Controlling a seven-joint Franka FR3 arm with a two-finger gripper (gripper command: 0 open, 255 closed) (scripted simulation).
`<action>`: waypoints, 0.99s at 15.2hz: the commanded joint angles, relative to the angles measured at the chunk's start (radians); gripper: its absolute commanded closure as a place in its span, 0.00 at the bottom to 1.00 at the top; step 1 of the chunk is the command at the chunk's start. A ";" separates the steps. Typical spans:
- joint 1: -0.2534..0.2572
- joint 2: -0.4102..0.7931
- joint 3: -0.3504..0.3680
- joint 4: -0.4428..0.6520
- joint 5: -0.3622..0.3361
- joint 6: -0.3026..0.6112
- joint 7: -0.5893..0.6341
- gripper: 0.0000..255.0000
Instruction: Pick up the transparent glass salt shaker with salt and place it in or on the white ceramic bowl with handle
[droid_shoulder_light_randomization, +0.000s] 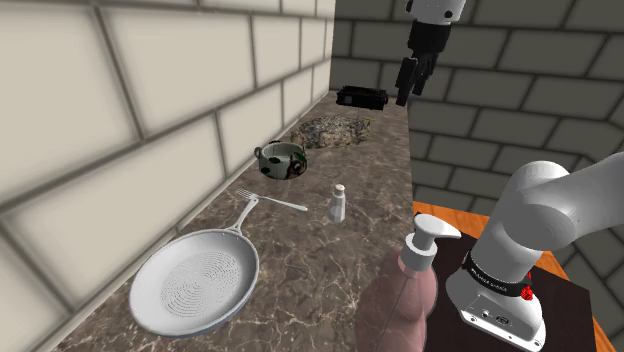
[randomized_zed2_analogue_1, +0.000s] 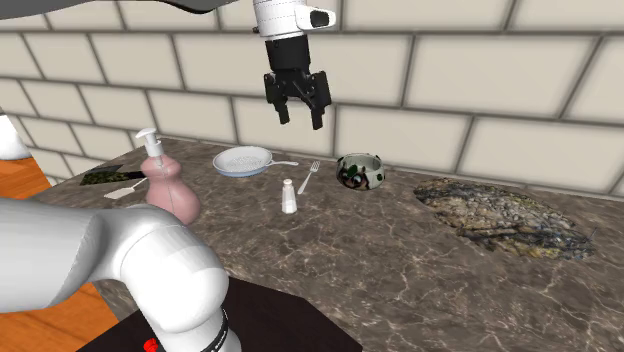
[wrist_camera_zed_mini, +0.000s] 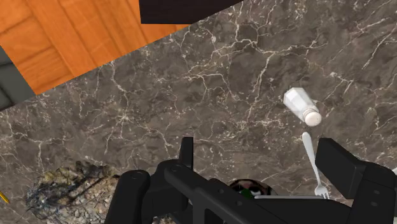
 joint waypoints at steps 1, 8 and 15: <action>0.000 0.000 0.000 0.000 0.000 0.000 0.000 0.00; 0.025 0.077 0.044 -0.141 0.087 0.189 0.092 0.00; 0.058 0.220 0.096 -0.228 0.177 0.399 0.169 0.00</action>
